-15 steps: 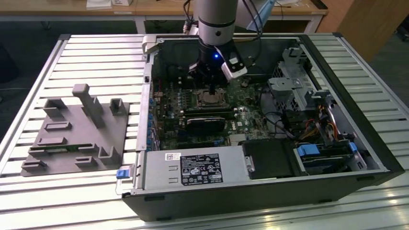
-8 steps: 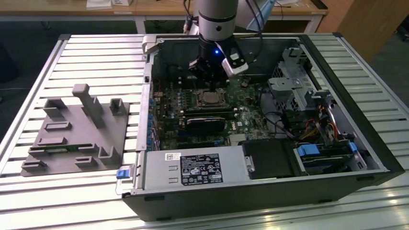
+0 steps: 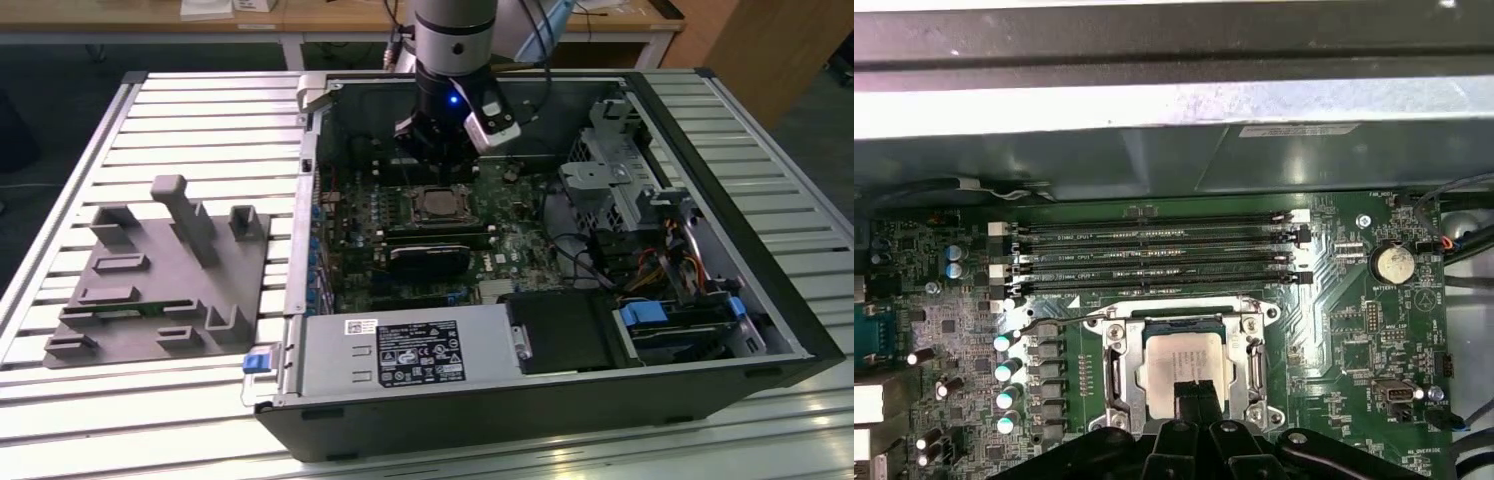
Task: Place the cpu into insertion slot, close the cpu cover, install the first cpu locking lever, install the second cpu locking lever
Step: 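Install the first cpu locking lever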
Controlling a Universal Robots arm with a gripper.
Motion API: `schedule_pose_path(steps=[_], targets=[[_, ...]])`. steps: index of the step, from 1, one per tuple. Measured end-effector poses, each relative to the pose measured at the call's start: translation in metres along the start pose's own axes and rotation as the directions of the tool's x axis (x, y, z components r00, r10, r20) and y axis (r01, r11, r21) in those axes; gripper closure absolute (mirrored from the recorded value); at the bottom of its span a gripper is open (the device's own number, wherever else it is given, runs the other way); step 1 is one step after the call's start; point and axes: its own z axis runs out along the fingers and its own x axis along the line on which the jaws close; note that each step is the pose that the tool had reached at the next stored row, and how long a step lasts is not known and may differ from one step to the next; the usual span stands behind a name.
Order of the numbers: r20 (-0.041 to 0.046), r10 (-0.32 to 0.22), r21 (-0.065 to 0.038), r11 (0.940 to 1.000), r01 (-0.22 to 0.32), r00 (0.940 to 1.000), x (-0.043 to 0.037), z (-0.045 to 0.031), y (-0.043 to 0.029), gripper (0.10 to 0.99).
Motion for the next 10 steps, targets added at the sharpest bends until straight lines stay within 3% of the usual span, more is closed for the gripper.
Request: schedule_pose_path(steps=[10], targets=[[-0.0001, 0.0, 0.0, 1.0, 0.0, 1.0, 0.0022, -0.0007, -0.0002, 0.98]])
